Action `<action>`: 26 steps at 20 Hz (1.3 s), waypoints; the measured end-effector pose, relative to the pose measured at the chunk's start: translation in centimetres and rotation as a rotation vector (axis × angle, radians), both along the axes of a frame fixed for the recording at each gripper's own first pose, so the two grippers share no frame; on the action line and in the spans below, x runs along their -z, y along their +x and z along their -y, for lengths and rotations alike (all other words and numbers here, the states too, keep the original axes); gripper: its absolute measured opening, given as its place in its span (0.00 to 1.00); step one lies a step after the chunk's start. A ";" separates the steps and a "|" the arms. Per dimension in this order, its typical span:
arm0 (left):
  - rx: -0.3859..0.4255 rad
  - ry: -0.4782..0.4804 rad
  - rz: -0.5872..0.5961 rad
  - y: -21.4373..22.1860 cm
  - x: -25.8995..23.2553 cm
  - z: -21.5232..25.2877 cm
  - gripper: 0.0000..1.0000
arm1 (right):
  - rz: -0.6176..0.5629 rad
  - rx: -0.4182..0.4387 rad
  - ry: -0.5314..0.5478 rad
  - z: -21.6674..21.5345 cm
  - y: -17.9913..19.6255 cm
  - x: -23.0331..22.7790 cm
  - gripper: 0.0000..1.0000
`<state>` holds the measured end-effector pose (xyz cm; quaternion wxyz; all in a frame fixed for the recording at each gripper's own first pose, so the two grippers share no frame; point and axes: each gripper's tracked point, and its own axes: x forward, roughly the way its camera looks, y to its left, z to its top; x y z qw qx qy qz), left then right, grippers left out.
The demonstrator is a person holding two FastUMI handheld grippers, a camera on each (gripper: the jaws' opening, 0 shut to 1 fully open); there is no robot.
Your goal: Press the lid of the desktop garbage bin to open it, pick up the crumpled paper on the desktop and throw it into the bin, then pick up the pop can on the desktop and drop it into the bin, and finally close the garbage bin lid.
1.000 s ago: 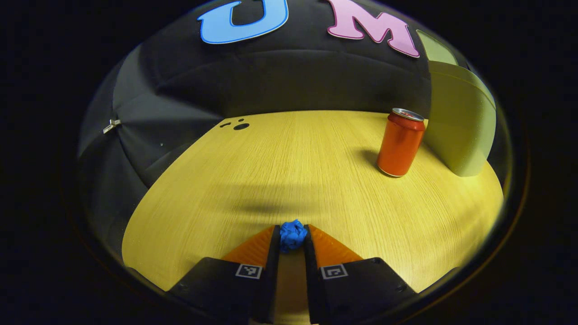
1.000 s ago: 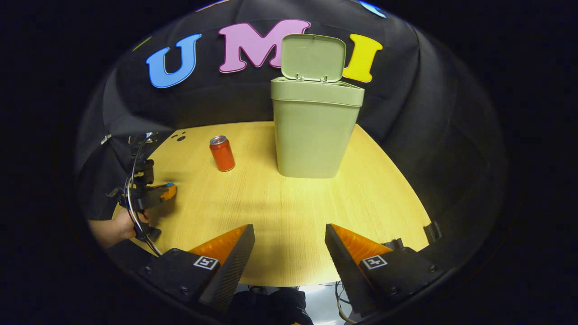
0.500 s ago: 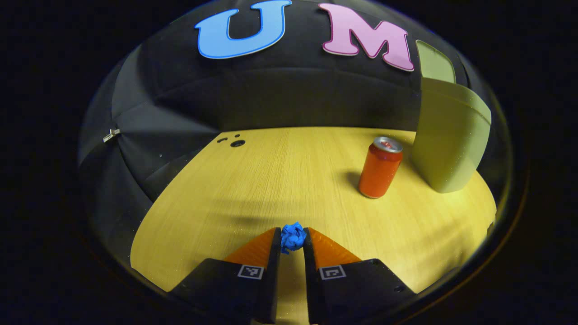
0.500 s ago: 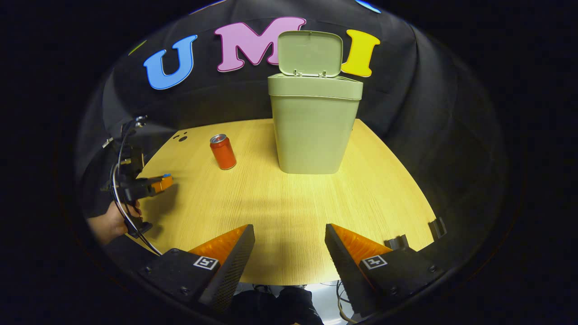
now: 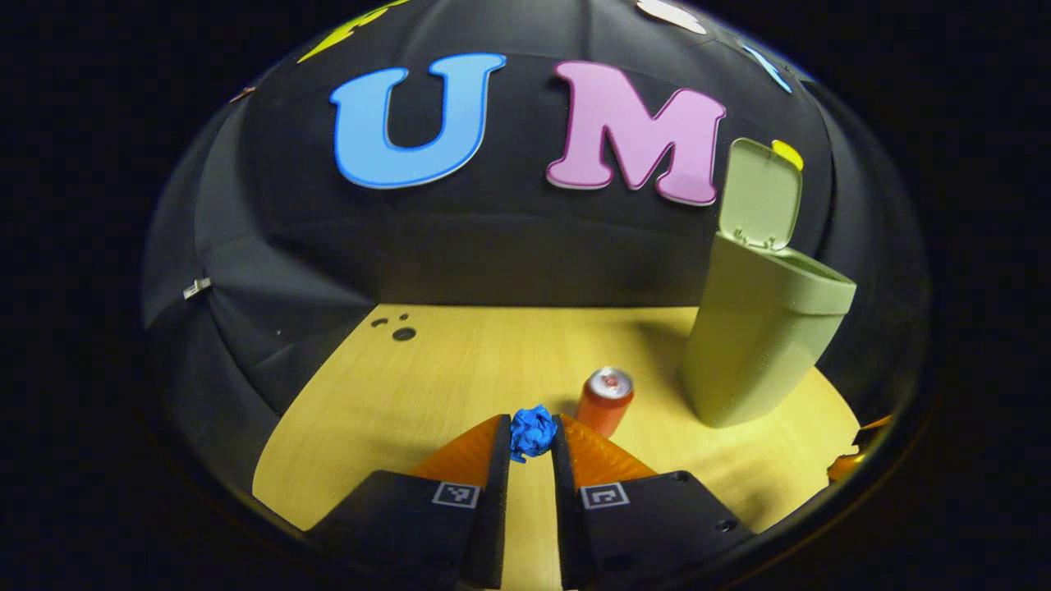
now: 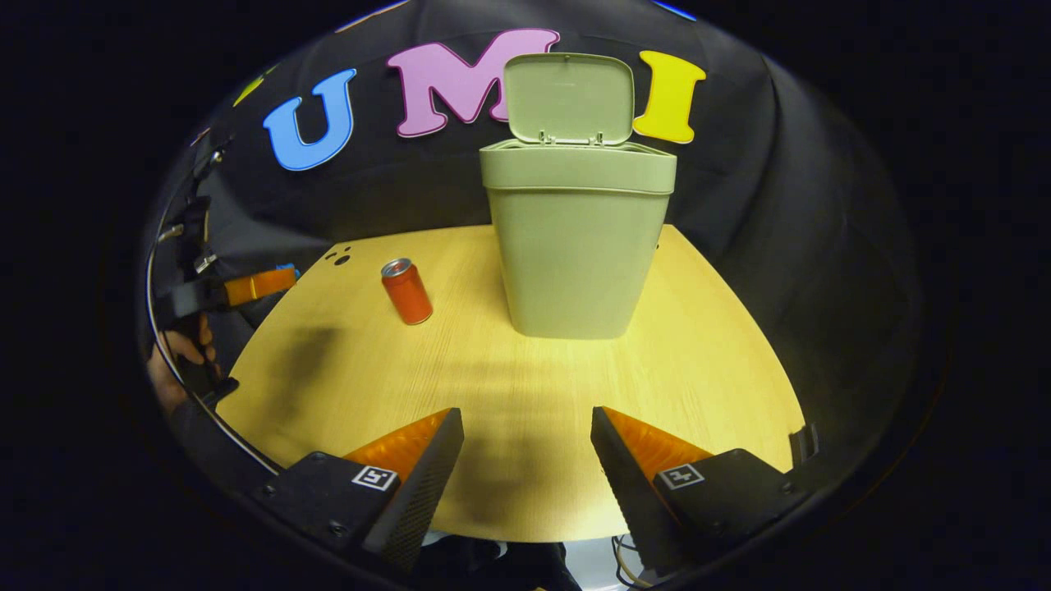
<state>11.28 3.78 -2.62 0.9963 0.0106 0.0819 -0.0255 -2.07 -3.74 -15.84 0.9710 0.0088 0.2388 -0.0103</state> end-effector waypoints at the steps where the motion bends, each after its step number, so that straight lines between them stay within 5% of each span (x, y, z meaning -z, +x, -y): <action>1: 0.027 0.006 0.024 0.0 -1.5 1.3 0.30 | 0.004 0.003 0.008 0.4 0.6 -0.2 0.99; 8: 0.239 0.017 0.140 1.4 -9.8 12.6 0.30 | 0.054 0.031 0.064 2.9 3.3 -2.1 1.00; 15: 0.438 0.084 0.184 3.8 -12.7 23.0 0.30 | 0.083 0.056 0.082 5.3 4.3 -3.0 0.99; 20: 0.516 0.128 0.174 5.8 -12.4 28.0 0.27 | 0.079 0.096 0.101 7.3 4.3 -2.6 0.99; 26: 0.537 0.136 0.116 7.4 -10.8 30.5 0.37 | 0.036 0.129 0.142 8.6 3.3 -0.9 0.99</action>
